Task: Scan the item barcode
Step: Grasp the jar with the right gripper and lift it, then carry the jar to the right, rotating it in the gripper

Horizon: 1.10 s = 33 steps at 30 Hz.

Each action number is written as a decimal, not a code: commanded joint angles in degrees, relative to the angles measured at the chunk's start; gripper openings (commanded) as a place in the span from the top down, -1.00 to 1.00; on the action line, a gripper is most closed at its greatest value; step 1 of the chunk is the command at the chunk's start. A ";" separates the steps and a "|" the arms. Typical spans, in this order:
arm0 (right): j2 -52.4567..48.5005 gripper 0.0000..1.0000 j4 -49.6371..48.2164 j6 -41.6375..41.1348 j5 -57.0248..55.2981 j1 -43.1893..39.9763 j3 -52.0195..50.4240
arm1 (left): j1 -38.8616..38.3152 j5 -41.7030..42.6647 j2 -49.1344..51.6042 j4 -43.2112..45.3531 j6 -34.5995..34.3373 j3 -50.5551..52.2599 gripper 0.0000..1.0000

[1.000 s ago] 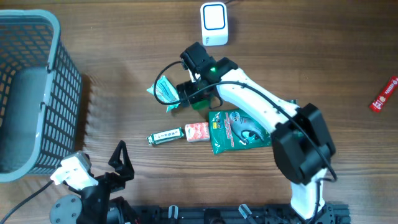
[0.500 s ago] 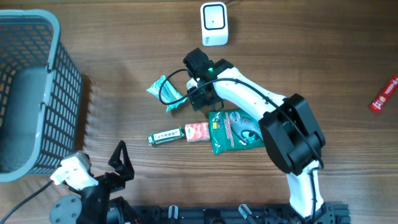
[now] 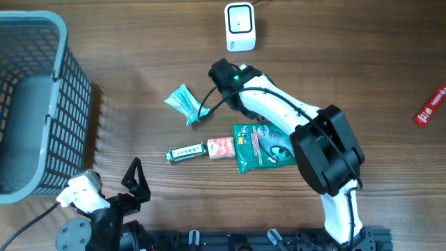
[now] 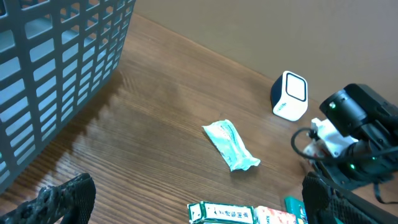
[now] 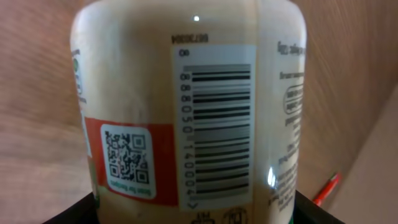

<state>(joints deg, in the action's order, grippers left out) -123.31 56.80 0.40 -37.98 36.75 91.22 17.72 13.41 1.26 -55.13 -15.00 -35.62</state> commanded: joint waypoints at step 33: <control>8.72 -0.32 7.02 44.76 -11.13 -10.16 -6.64 | -0.35 0.04 -0.02 0.15 -0.48 0.15 -1.00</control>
<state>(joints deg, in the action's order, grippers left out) -114.48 64.01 39.88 -45.69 28.71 85.58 17.72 13.41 1.26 -55.13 -14.98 -35.62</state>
